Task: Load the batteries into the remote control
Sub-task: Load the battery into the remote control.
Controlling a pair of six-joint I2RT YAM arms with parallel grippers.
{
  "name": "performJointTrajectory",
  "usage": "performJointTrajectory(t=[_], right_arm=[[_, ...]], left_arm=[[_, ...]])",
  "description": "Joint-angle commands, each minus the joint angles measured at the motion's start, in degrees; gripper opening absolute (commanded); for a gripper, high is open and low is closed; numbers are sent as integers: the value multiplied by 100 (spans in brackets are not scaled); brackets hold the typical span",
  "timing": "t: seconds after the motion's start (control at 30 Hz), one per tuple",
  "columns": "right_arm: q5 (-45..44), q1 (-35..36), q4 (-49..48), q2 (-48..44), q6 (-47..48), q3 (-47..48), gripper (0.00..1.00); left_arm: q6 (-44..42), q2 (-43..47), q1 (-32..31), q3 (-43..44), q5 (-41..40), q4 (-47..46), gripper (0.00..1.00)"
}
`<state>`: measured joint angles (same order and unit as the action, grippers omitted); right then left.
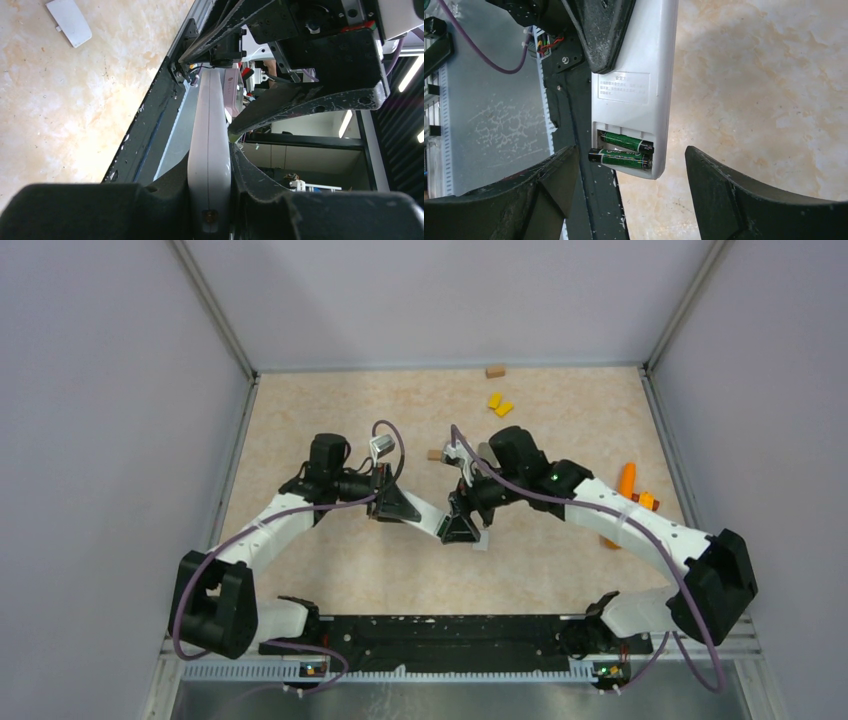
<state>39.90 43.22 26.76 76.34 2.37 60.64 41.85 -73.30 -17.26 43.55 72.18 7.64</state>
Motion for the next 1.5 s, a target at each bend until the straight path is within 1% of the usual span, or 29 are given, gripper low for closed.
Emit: performJointTrajectory(t=[0.0,0.17,0.37,0.53,0.57,0.67,0.7,0.97,1.1,1.17,1.23,1.37,1.4,1.43,1.47], right_arm=[[87,55,-287,-338,36,-12,79],[108,59,-333,-411,5,-27,81],[116,37,-337,-317,-18,-17,73],[51,37,-301,-209,1,0,72],[45,37,-291,-191,7,7,70],[18,37,-250,-114,7,38,61],[6,37,-214,-73,16,72,59],[-49,37,-140,4,40,106,58],[-79,39,-141,36,35,97,48],[-79,36,-125,57,44,97,46],[-83,37,-131,66,44,98,47],[-90,37,-177,-2,29,87,62],[-96,37,-194,-31,27,79,63],[-96,37,-214,-53,23,67,64],[-101,37,-232,-73,23,58,62]], left_arm=[[-165,176,-10,42,163,-49,0],[-187,208,-8,48,165,-18,0],[-186,215,-12,70,156,-17,0],[-181,204,-12,95,160,-17,0],[-181,210,-13,100,162,-17,0],[-171,209,-14,101,162,-14,0],[-174,203,-14,101,170,-9,0],[-168,213,-13,101,181,-12,0],[-172,220,-14,104,186,-8,0],[-171,226,-12,101,199,-8,0],[-168,228,-13,102,196,-9,0],[-186,225,-7,79,187,0,0],[-191,222,-7,71,185,1,0],[-191,222,-14,67,181,1,0],[-192,222,-10,63,172,-1,0]])
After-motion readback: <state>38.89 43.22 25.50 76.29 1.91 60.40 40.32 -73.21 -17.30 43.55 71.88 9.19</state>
